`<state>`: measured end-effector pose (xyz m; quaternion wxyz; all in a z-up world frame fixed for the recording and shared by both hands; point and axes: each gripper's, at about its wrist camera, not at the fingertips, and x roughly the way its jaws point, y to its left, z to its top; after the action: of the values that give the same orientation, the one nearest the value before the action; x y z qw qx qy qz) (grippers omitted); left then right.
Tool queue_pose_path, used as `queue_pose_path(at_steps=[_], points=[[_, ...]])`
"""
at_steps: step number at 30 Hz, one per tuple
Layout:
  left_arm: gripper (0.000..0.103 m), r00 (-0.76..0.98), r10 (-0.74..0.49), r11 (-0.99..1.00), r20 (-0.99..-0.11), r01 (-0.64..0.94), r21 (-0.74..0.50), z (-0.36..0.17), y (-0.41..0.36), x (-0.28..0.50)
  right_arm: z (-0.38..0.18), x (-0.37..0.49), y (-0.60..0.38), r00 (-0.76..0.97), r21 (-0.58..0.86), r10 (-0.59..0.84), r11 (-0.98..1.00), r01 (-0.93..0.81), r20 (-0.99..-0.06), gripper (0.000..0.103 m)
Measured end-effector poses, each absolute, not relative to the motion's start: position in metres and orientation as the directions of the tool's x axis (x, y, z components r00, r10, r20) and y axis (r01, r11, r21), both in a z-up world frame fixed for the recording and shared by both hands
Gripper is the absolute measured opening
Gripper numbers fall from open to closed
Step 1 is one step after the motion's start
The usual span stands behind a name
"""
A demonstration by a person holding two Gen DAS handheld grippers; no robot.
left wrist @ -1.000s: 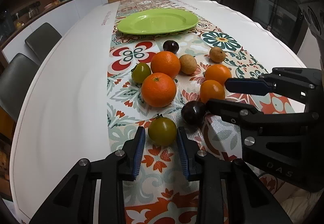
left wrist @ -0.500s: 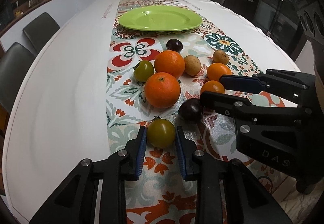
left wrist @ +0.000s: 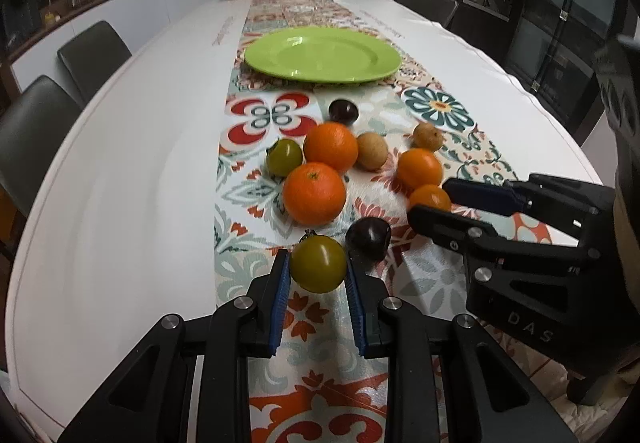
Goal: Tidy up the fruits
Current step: 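Close left gripper on yellow-green tomato while right gripper closes on small orange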
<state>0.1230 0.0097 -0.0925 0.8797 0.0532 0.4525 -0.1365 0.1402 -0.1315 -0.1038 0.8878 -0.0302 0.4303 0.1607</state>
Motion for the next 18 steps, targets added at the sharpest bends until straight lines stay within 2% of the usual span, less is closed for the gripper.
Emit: queue_pose_path(at_steps=[18], points=[[0.027, 0.624, -0.190, 0.953, -0.758, 0.303, 0.010, -0.060, -0.009, 0.129, -0.071, 0.118, -0.149, 0.673, 0.028, 0.238, 0.951, -0.308, -0.700, 0.035]])
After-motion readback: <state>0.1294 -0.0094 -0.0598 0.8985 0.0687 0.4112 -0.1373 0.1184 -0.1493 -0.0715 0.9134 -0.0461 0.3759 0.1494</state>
